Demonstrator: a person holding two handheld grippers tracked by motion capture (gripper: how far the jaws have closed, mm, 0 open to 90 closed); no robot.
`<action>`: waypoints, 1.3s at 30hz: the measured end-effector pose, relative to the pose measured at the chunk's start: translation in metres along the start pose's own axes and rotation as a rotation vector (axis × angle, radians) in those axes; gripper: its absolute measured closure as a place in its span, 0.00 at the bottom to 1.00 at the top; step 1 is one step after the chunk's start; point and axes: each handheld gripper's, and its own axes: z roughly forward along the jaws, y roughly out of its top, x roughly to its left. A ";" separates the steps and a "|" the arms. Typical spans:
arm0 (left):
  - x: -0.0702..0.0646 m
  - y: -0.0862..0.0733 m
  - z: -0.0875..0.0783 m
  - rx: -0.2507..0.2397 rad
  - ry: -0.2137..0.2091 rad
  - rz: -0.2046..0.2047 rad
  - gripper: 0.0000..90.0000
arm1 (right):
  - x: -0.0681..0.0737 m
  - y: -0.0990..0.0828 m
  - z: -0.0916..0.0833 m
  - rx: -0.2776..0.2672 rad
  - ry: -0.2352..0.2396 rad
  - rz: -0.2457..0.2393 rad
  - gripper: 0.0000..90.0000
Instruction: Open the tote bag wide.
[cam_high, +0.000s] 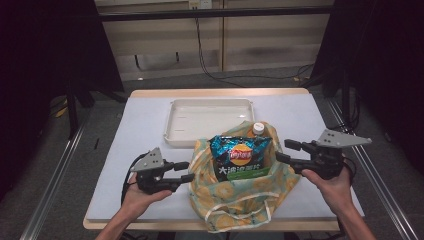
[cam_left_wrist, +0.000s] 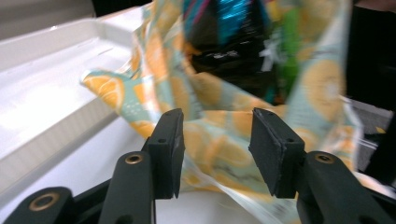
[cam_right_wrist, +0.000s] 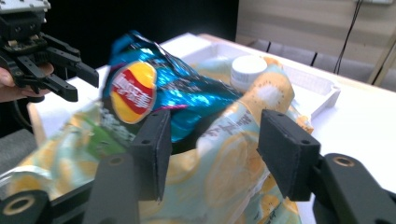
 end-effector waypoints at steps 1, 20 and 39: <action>0.001 0.000 0.006 0.009 0.000 -0.008 0.58 | -0.001 -0.001 0.004 0.014 -0.002 0.004 0.48; -0.048 -0.004 0.055 0.115 -0.197 0.114 0.56 | -0.010 -0.057 -0.006 0.059 -0.052 0.071 0.98; -0.048 -0.024 0.068 0.219 -0.180 0.128 0.63 | -0.022 -0.102 0.017 0.219 -0.076 0.051 0.98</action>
